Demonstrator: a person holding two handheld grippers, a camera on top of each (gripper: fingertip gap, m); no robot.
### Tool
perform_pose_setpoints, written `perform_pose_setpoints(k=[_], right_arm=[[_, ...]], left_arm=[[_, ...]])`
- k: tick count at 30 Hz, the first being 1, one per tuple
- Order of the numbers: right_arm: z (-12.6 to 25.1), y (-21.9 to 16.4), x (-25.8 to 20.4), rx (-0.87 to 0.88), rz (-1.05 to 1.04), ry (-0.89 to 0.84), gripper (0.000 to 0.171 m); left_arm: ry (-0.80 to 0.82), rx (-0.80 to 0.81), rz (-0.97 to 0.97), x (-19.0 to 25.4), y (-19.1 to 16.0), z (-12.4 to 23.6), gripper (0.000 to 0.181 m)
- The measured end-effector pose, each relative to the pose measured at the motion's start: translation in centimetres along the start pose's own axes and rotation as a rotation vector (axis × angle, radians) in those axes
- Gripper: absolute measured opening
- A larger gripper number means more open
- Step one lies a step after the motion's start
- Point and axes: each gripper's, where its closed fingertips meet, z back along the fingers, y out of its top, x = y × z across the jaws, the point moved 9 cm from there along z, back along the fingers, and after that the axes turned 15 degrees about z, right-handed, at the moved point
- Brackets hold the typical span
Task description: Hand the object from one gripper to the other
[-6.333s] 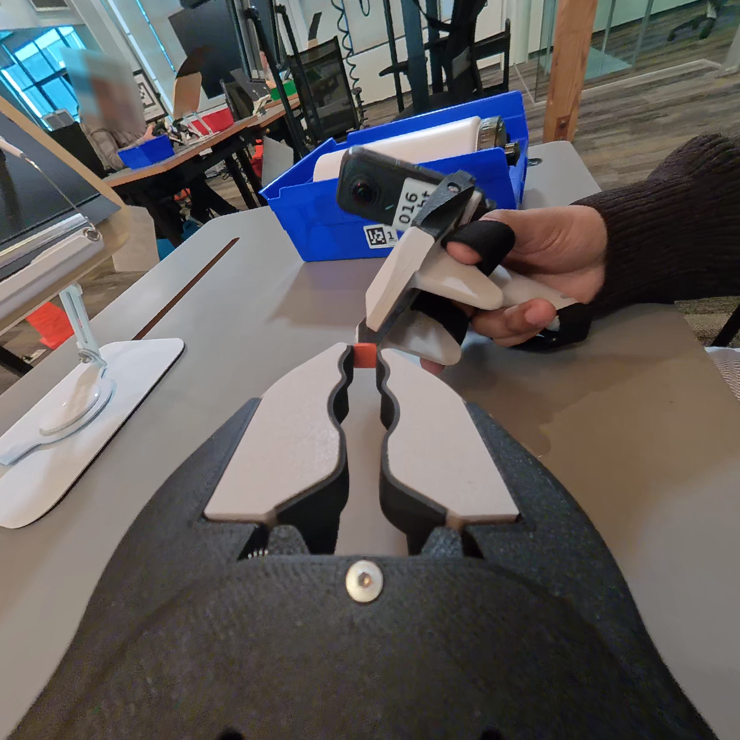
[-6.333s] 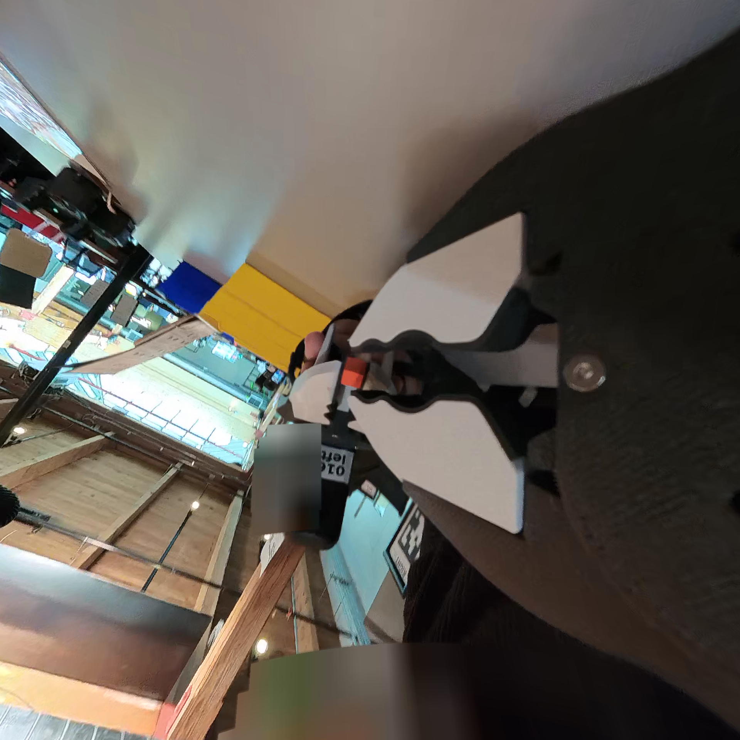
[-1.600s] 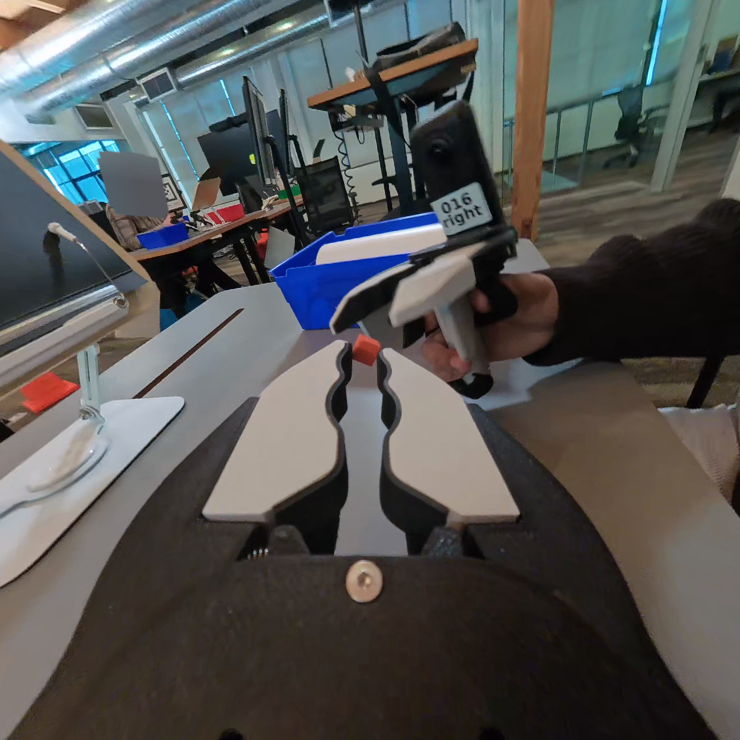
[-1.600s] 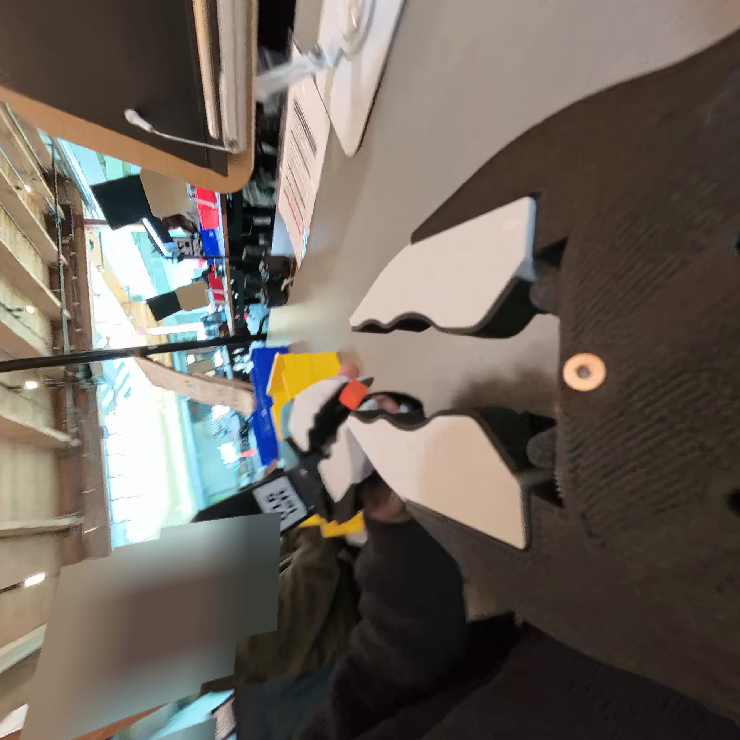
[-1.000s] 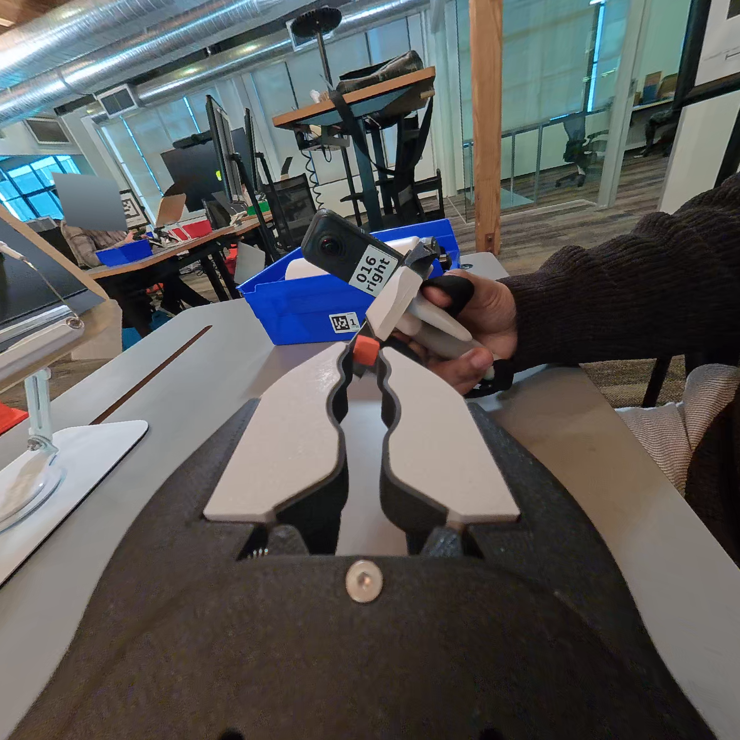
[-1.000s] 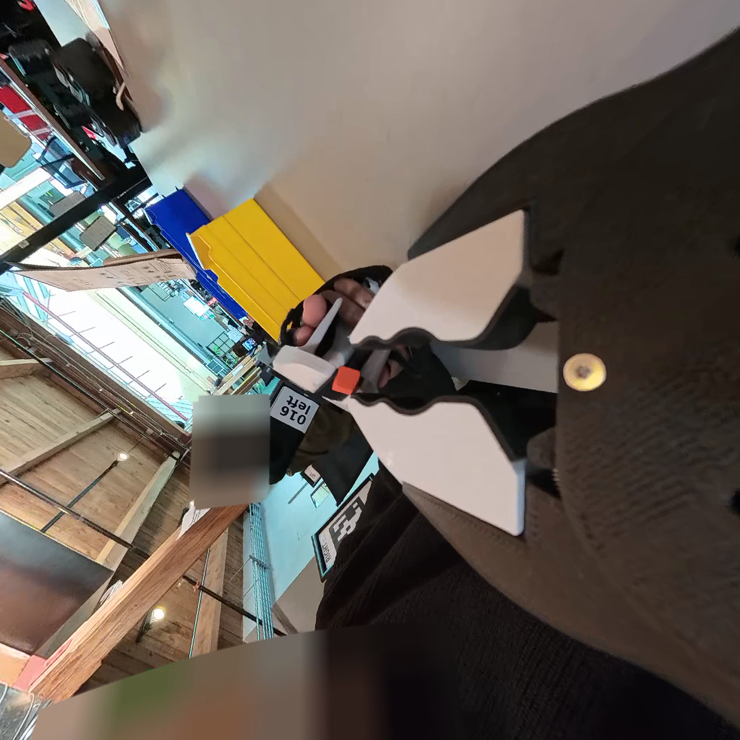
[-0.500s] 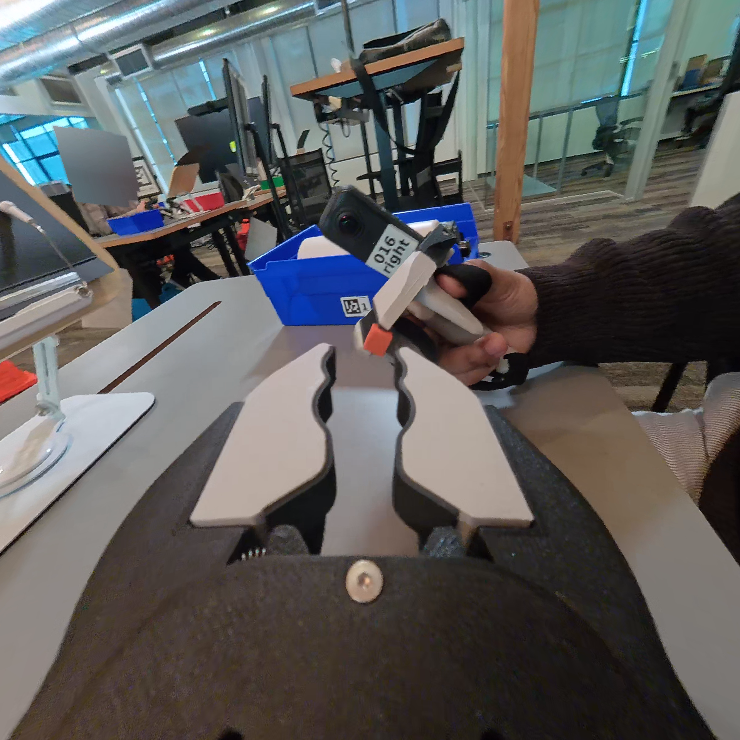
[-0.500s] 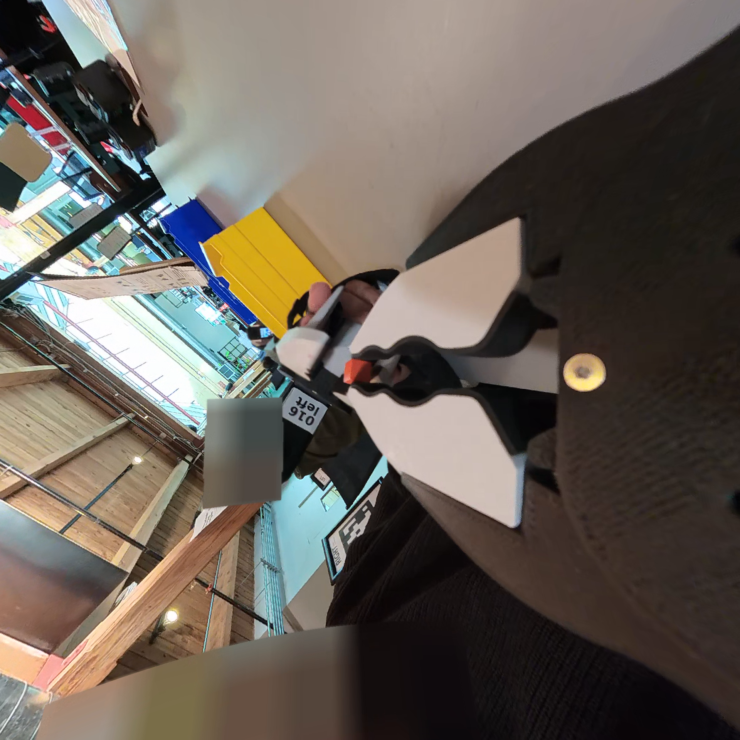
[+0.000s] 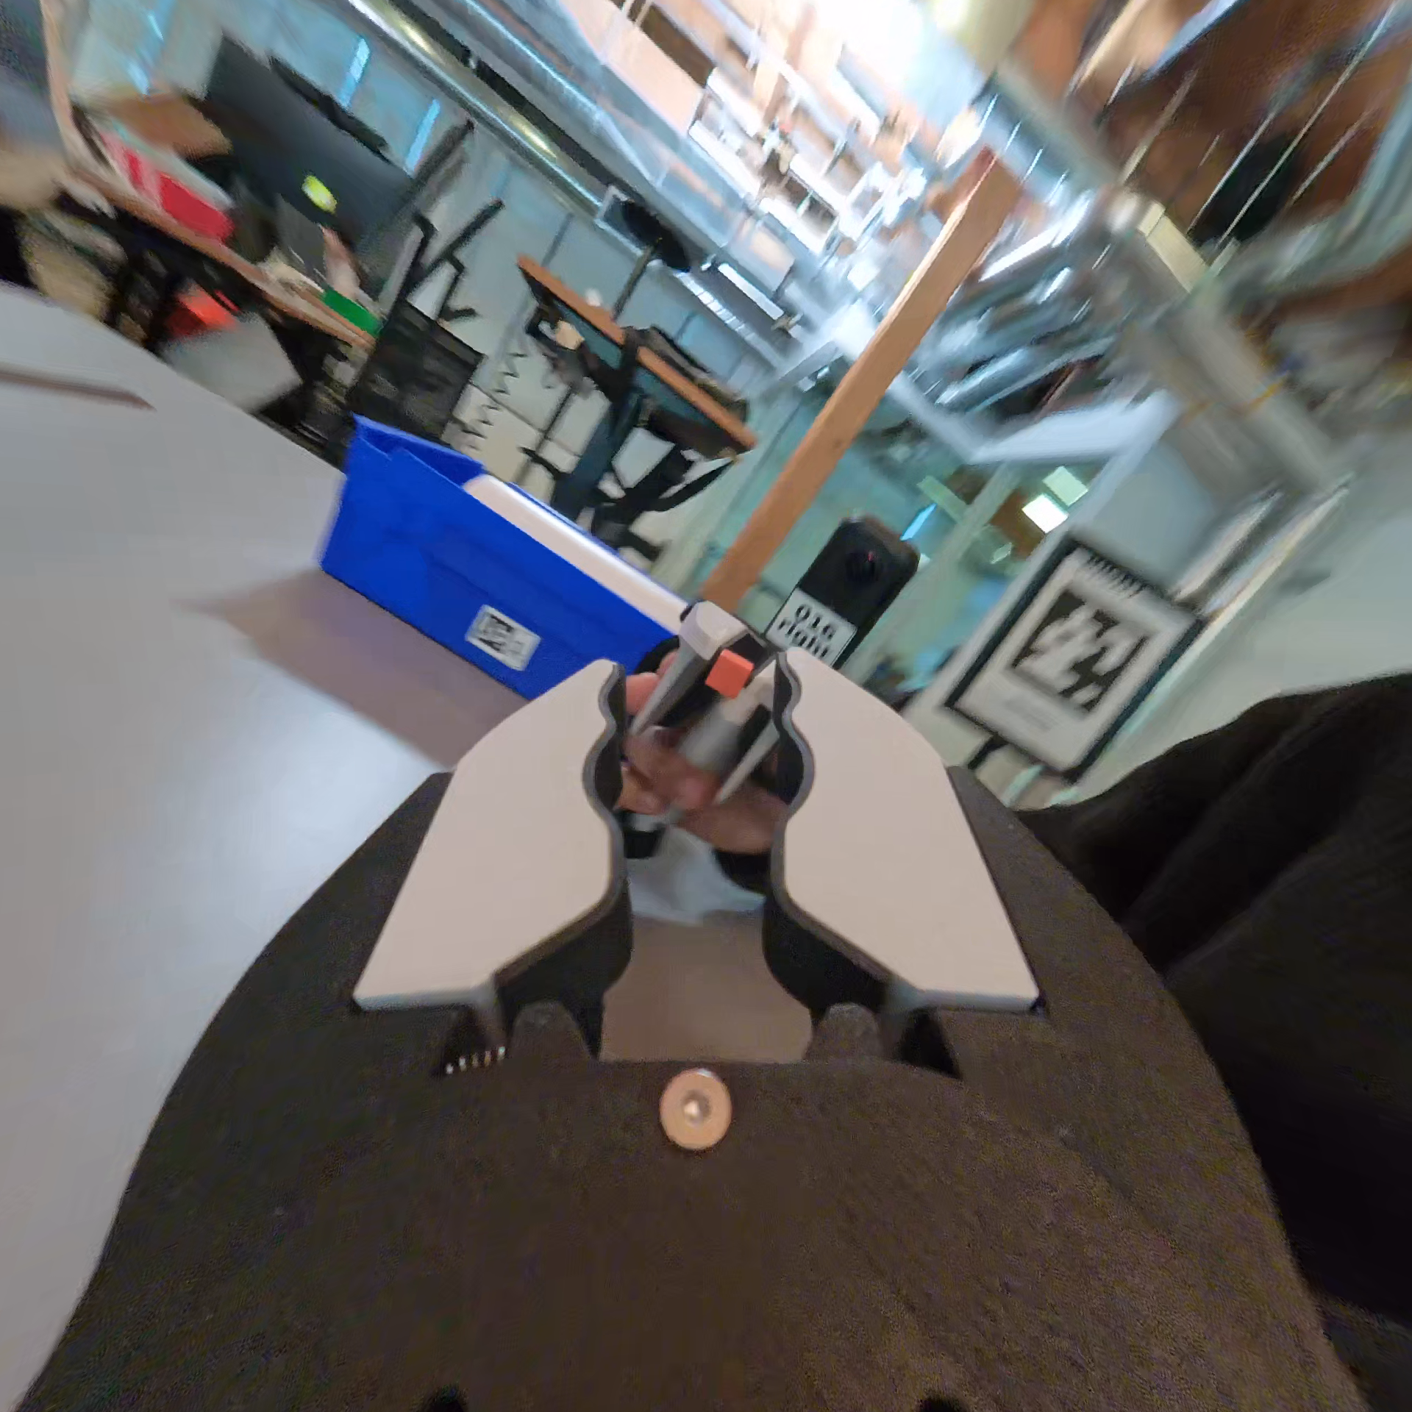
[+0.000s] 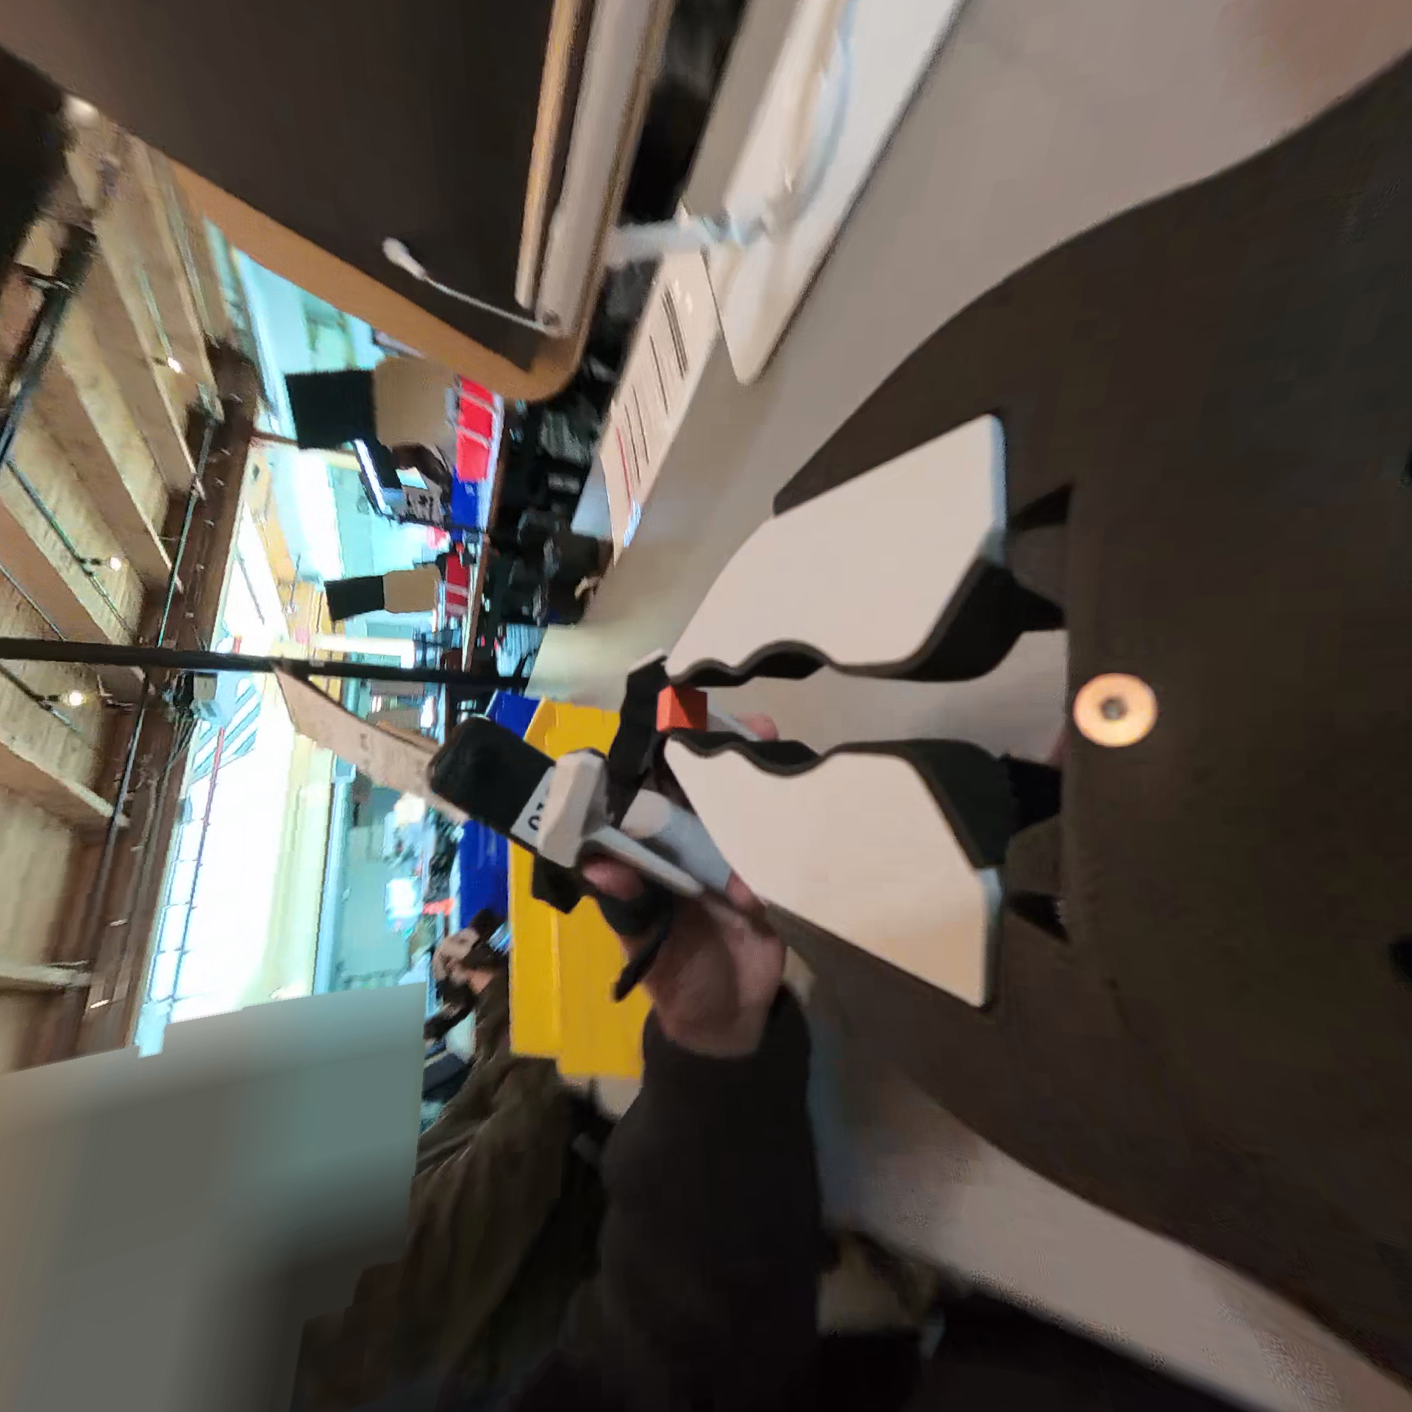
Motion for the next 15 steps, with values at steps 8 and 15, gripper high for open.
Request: perform_pose_setpoints(k=[8, 15], right_arm=[[-0.8, -0.3, -1.3, -0.084, 0.211, -0.007, 0.011], [-0.8, -0.5, -1.3, -0.101, 0.223, 0.006, 0.011]], left_arm=[[-0.19, -0.142, 0.583, -2.3, -1.9, -1.1, 0.036], [-0.187, -0.091, 0.591, -2.7, -1.5, -0.4, 0.029]])
